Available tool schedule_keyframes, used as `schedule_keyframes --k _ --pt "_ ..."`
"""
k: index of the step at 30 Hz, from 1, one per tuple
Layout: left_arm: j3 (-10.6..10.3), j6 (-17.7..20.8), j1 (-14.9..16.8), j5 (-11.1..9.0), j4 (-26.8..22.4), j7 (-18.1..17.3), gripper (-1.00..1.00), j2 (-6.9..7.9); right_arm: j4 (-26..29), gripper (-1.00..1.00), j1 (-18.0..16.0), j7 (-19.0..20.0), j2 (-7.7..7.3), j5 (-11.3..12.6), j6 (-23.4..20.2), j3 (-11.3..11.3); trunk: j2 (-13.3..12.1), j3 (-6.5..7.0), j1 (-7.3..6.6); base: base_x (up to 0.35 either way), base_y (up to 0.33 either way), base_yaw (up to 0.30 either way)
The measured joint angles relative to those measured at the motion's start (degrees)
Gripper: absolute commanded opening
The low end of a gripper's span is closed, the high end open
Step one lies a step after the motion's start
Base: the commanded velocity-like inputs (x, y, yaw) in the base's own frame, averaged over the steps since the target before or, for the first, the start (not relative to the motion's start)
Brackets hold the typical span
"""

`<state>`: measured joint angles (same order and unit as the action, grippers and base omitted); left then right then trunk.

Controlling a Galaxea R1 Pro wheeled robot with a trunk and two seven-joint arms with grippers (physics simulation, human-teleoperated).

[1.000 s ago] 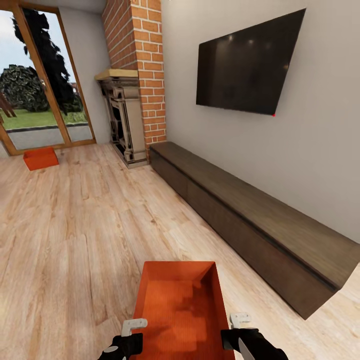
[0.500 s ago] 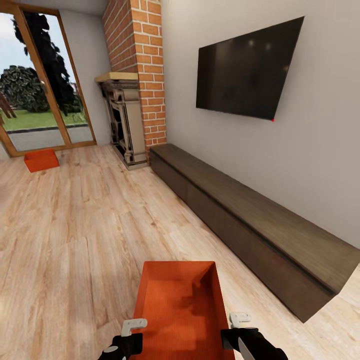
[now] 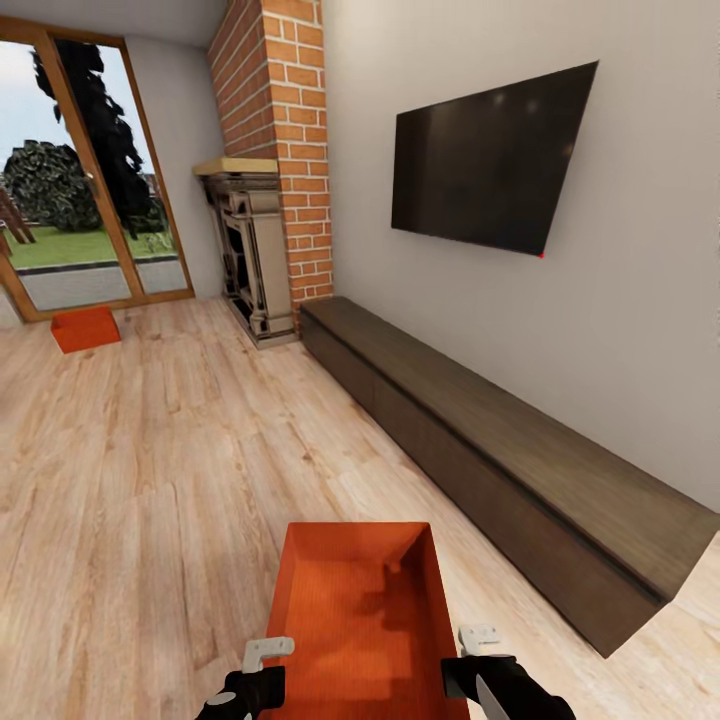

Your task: Move the two storage containers from the living room to the garage. In the garage, place one container on the floor and stack the other container on top of it (either order is fine).

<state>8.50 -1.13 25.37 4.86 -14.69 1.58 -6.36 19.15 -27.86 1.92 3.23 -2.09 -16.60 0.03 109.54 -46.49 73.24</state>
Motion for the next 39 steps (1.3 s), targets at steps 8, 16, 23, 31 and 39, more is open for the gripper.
schedule_keyframes --k 8,16,23,31,39 --pt "-0.01 0.00 0.00 -0.02 0.00 0.01 -1.00 0.00 0.02 -1.00 0.00 0.01 0.00 -0.03 -0.02 0.02 -3.21 2.17 -1.76 0.000 0.000 0.000" --pt "0.01 0.00 0.00 0.01 0.01 0.01 -1.00 0.01 -0.02 -1.00 -0.01 0.00 0.02 -0.07 -0.01 -0.02 -6.42 4.35 -3.52 0.000 0.000 0.000" --pt "-0.05 0.00 -0.01 -0.01 0.01 0.04 -1.00 0.01 -0.04 -1.00 0.01 0.00 0.03 -0.09 0.03 -0.05 -9.23 6.26 -5.05 0.000 0.000 0.000" --pt "-0.04 -0.01 -0.01 -0.01 0.01 0.05 -1.00 0.02 -0.04 -1.00 0.02 -0.01 0.06 -0.18 0.06 -0.11 -12.44 8.44 -6.81 0.000 0.000 0.000" --pt "-0.03 0.00 -0.01 0.02 0.01 0.03 -1.00 0.02 -0.04 -1.00 0.04 -0.01 0.06 -0.19 0.08 -0.14 -15.65 10.61 -8.57 0.000 0.000 0.000"
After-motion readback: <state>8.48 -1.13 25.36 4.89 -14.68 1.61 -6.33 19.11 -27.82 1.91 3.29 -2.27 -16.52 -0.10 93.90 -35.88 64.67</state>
